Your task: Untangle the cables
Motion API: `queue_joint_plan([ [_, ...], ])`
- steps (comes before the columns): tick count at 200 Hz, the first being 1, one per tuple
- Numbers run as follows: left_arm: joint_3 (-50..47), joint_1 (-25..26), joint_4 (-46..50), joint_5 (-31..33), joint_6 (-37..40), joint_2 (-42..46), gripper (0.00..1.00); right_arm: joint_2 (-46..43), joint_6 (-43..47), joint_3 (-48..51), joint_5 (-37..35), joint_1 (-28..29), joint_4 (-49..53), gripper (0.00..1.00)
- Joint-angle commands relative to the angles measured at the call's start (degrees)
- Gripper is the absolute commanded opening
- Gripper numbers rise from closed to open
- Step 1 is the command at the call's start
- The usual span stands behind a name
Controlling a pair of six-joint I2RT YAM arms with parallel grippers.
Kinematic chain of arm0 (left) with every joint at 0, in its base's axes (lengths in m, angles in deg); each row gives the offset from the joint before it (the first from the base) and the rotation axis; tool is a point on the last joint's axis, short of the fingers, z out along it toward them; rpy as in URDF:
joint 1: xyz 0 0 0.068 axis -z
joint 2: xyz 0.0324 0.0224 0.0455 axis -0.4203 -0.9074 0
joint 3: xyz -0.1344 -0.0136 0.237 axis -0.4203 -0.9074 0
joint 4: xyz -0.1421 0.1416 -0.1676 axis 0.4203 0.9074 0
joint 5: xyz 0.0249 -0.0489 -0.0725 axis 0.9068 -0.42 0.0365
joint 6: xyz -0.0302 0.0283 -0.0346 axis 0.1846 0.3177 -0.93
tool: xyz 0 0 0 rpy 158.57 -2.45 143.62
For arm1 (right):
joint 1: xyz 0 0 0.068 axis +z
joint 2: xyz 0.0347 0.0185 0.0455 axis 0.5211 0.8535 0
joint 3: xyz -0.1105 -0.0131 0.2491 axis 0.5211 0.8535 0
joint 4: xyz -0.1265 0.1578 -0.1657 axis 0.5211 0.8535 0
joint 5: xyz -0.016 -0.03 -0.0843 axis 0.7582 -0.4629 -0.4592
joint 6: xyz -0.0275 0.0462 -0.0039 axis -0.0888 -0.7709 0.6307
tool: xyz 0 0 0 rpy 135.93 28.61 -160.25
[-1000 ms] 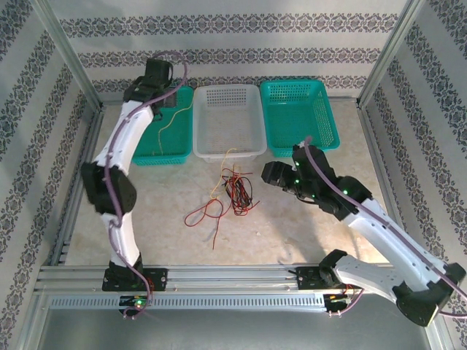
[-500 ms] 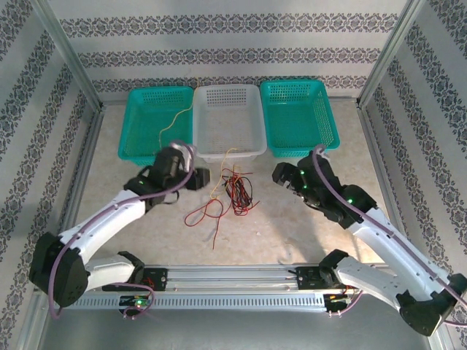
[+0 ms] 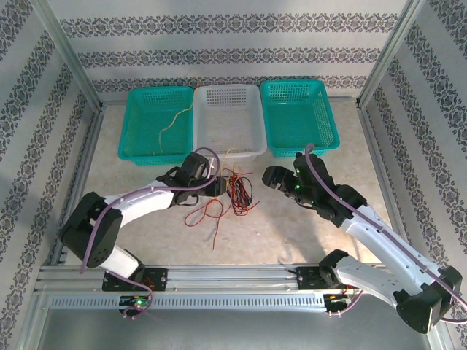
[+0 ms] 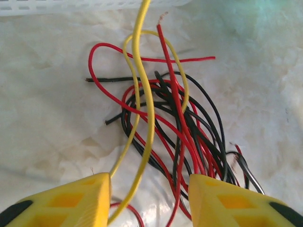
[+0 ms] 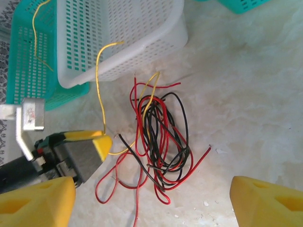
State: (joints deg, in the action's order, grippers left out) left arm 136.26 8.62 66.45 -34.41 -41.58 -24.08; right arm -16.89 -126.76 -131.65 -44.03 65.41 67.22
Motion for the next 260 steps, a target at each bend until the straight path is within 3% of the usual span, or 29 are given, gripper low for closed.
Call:
queue_joint_plan([
  [1, 2.98, 0.8, -0.41, 5.65, 2.33, -2.0, 0.41, -0.52, 0.25, 0.65, 2.81, 0.34, -2.37, 0.83],
  [16, 3.47, 0.8, 0.09, 7.67, 3.13, -2.96, 0.35, 0.02, 0.39, 0.48, 3.6, 0.45, -2.82, 0.83],
  [41, 3.58, 0.88, -0.11, 7.54, 3.21, -3.86, 0.13, 1.59, 0.74, -0.29, 4.85, 0.68, -3.59, 0.79],
  [57, 3.0, 0.89, -0.6, 6.71, 3.18, -3.75, 0.1, 2.28, 0.99, -0.74, 4.98, 1.02, -3.95, 0.77],
  [70, 2.7, 0.89, -0.44, 5.9, 3.27, -3.41, 0.0, 2.62, 1.12, -0.93, 5.14, 1.31, -4.25, 0.76],
  [112, 4.33, 1.02, 4.05, 5.1, 4.45, 4.96, 0.0, 3.46, 2.87, -2.5, 5.68, 3.2, -4.78, 0.75],
  [155, 10.53, 1.07, 9.91, -3.48, 7.92, 14.32, 0.0, 6.45, 4.22, -5.48, 6.95, 6.11, -6.27, 0.77],
  [202, 18.95, 1.07, 18.6, -10.21, 12.39, 16.83, 0.0, 10.56, 1.93, -9.26, 11.0, 6.43, -11.09, 0.77],
  [260, 21.4, 1.07, 15.55, -21.38, 11.54, 19.78, 0.0, 16.21, -0.88, -7.86, 13.84, 5.97, -15.11, 0.77],
])
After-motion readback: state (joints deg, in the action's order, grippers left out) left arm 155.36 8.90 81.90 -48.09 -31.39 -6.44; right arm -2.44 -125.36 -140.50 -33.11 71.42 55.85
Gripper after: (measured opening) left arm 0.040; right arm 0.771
